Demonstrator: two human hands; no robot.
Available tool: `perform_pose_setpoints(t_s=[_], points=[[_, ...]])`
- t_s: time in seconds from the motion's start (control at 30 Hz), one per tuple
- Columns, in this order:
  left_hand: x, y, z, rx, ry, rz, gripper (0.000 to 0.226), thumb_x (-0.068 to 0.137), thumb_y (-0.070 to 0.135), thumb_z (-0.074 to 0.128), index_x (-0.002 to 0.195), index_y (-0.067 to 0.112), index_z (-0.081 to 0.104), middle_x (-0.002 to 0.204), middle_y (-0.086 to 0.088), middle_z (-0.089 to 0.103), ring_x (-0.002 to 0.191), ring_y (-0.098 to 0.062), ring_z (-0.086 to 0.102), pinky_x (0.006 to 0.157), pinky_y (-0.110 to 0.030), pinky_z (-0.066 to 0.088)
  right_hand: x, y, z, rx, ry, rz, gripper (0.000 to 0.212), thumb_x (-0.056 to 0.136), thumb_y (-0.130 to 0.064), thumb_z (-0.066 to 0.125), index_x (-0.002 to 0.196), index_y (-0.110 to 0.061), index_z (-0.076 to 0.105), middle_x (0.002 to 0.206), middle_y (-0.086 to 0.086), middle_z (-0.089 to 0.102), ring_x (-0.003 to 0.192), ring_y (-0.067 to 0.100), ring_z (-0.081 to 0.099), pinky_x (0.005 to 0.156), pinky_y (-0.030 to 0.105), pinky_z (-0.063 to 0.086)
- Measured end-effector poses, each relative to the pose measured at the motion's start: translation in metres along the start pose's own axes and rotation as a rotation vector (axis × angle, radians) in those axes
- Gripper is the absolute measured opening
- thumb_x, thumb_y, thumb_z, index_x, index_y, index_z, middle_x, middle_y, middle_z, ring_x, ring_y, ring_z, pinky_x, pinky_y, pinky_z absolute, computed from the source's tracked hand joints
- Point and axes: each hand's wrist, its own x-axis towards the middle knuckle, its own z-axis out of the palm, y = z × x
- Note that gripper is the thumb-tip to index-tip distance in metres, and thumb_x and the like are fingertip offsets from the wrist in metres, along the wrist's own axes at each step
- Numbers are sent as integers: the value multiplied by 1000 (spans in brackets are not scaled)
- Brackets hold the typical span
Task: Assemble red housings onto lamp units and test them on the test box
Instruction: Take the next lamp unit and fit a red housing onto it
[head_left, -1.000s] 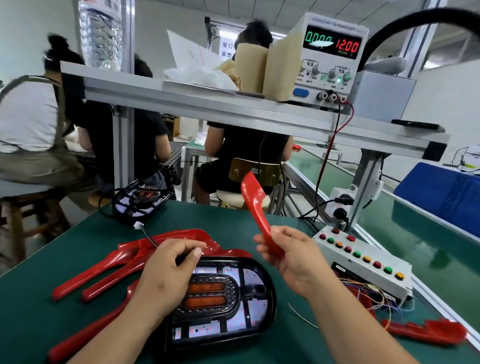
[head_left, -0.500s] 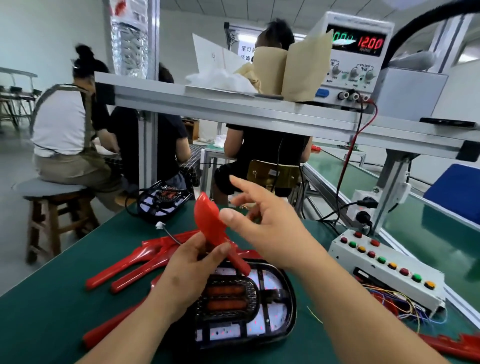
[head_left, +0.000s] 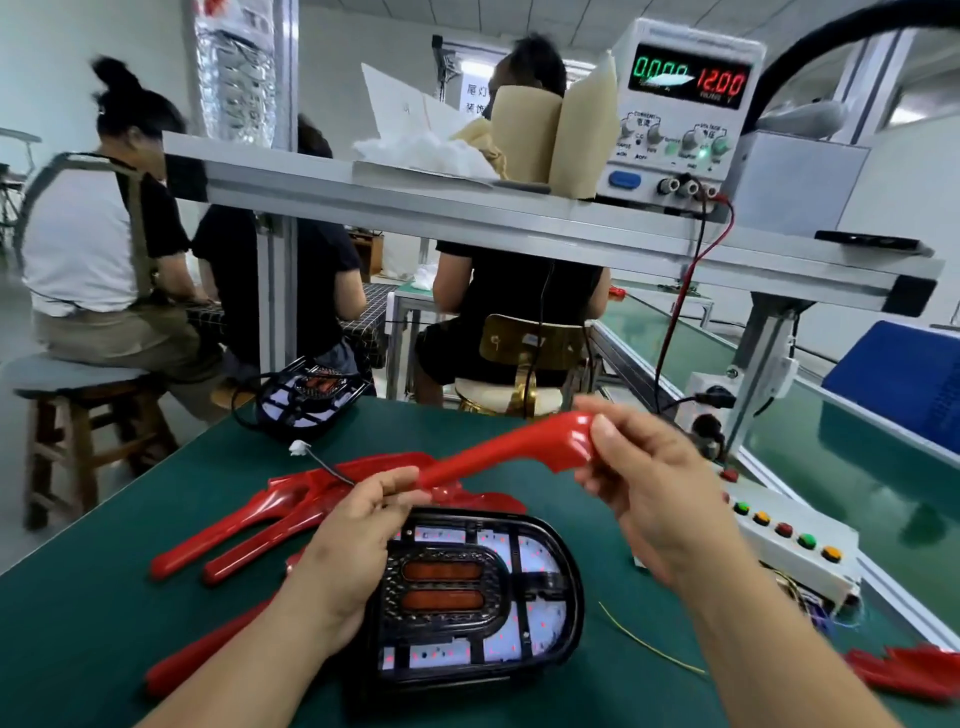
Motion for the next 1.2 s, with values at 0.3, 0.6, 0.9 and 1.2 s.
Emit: perform_pose_setpoints(t_s=[0.3, 0.6, 0.9, 1.2], points=[[0, -5, 6, 9, 93, 31, 34, 104, 25, 42, 98, 20, 75, 100, 3, 76, 102, -19, 69, 94, -46, 52, -25, 58, -5, 146, 135, 133, 18, 96, -4, 52, 99, -8, 69, 71, 11, 65, 48, 14, 55, 47, 18, 50], [-10, -2, 9, 27, -30, 74, 37, 67, 49, 69, 94, 24, 74, 104, 1, 75, 90, -15, 73, 71, -29, 59, -34, 65, -1, -253, 165, 96, 21, 92, -13, 63, 77, -22, 74, 66, -9, 71, 54, -1, 60, 51, 9, 43], [-14, 0, 12, -44, -33, 101, 32, 67, 18, 75, 96, 6, 71, 93, -4, 75, 76, -16, 73, 56, -25, 57, -32, 73, -8, -416, 203, 13, 33, 82, -18, 74, 62, -44, 73, 78, -18, 72, 74, -5, 63, 70, 11, 44], [-10, -4, 11, -5, -13, 164, 29, 63, 24, 75, 88, 12, 68, 103, 10, 74, 90, 3, 68, 73, -15, 50, -37, 80, -6, -105, -28, 102, 9, 88, -18, 69, 81, -23, 67, 80, -3, 65, 74, 13, 57, 73, 27, 48]])
